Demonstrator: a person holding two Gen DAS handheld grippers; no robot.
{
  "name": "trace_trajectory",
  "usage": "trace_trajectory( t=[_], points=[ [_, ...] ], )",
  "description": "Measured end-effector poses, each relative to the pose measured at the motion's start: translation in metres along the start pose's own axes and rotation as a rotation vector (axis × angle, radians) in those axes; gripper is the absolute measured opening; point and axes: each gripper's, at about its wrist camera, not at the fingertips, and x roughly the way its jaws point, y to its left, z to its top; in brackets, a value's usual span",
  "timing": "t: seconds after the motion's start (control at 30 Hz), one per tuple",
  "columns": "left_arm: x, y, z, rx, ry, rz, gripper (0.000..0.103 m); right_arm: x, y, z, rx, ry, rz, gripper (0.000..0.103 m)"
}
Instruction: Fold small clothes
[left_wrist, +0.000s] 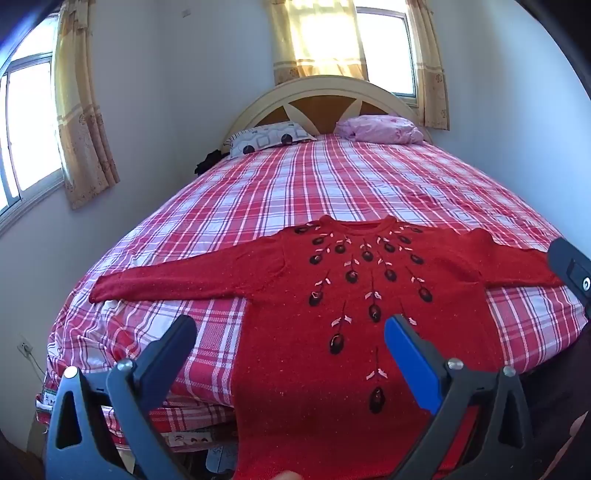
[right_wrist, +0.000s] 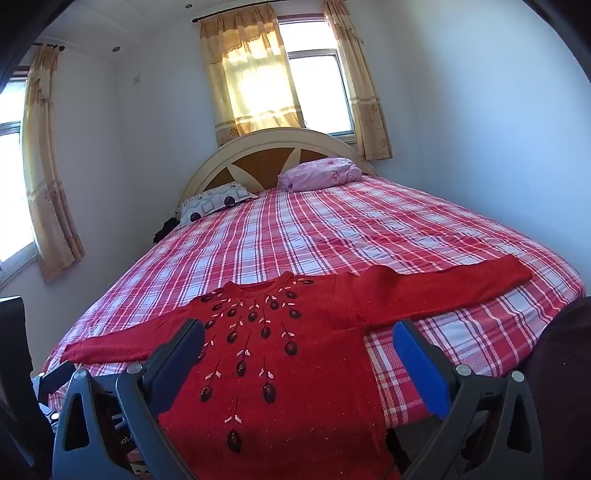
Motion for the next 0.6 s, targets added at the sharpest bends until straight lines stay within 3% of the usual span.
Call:
trace_trajectory(
  t=[0.23,0.6],
  points=[
    [0.0024,0.0085,0.0003,-0.027,0.021,-0.058,0.103,0.0024,0.0005,0.0001,-0.001,0.005,-0.001,0.102],
    [0.0010,0.0025,-0.0025,0.000,0.015,-0.050,0.103,0.0028,-0.0011,-0.0020,-0.003,0.010,-0.003,0.102]
  ],
)
